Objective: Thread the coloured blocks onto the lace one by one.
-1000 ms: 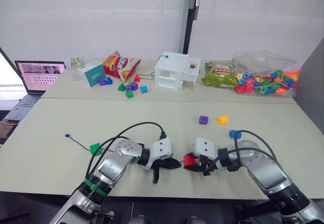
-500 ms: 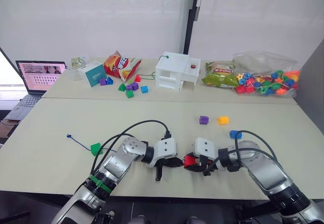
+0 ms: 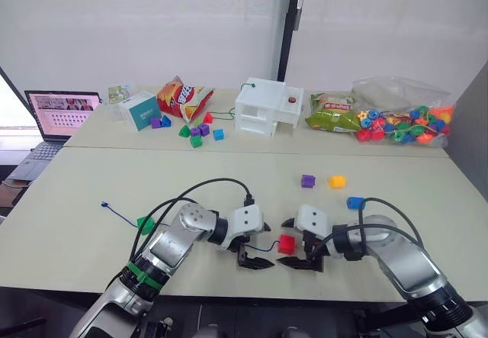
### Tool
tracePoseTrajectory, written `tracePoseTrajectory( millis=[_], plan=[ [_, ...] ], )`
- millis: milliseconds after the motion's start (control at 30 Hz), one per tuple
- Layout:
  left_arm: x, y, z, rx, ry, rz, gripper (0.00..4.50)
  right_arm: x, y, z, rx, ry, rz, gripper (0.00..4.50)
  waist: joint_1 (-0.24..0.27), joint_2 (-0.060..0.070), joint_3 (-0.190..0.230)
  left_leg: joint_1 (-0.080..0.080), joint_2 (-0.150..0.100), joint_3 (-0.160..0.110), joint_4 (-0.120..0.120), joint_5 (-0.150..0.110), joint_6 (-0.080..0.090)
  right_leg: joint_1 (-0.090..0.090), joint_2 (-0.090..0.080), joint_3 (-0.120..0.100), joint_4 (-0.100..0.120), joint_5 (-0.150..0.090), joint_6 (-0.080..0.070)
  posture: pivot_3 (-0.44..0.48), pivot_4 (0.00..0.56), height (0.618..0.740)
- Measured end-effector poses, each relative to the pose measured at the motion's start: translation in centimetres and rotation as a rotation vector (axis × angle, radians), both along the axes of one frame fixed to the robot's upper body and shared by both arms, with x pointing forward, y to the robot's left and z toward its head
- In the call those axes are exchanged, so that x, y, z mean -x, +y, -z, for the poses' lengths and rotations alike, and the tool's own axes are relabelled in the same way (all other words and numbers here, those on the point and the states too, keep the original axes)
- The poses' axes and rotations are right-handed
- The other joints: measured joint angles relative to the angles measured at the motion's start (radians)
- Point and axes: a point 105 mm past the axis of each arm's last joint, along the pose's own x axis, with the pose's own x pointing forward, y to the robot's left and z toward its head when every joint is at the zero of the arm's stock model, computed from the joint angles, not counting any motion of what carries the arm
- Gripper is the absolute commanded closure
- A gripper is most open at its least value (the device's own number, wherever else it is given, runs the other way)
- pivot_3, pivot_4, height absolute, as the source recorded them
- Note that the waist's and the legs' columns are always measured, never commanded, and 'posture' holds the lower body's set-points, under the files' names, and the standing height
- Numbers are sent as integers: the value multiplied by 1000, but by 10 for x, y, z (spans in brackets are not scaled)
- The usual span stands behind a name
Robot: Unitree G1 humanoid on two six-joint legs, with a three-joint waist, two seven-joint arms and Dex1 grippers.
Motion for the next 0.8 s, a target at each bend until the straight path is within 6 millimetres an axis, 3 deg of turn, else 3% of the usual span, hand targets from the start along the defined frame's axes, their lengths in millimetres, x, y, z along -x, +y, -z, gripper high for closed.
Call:
tracePoseTrajectory(
  millis=[233, 433, 467, 700, 733, 800],
  plan=[
    [2, -29, -11, 57, -22, 51, 37, 13, -29, -4, 21, 23, 66, 0, 2, 0, 0, 0, 0, 0, 0, 0, 0, 1, 0, 0, -1, 0, 0, 0, 150, 740],
    [-1, -43, 12, 12, -4, 56, 37, 15, -37, 1, 36, 31, 100, 0, -3, 0, 0, 0, 0, 0, 0, 0, 0, 0, 1, 0, -1, 0, 0, 0, 150, 740],
    [-3, -45, 12, 7, -20, 61, 592, 16, -37, 2, 37, 32, 102, 0, -3, 0, 0, 0, 1, 0, 0, 0, 0, 0, 1, 0, -1, 0, 0, 0, 150, 740],
    [-7, -45, 11, 2, -40, 71, 2856, 14, -38, 1, 39, 13, 113, 0, -2, 0, 0, 0, 0, 0, 1, 0, 0, 1, 1, 0, -1, 0, 0, 0, 150, 740],
    [-7, -45, 11, 0, -42, 74, 3266, 13, -38, 1, 40, 11, 111, 391, -2, 0, 0, 0, 0, 0, 1, 0, 0, 1, 1, 0, -1, 0, 0, 0, 150, 740],
    [-7, -44, 10, -1, -46, 80, 3276, 13, -38, 3, 44, 13, 112, 824, -2, 0, 0, 0, 0, 0, 1, 0, 0, 1, 1, 0, -1, 0, 0, 0, 150, 740]
  ],
)
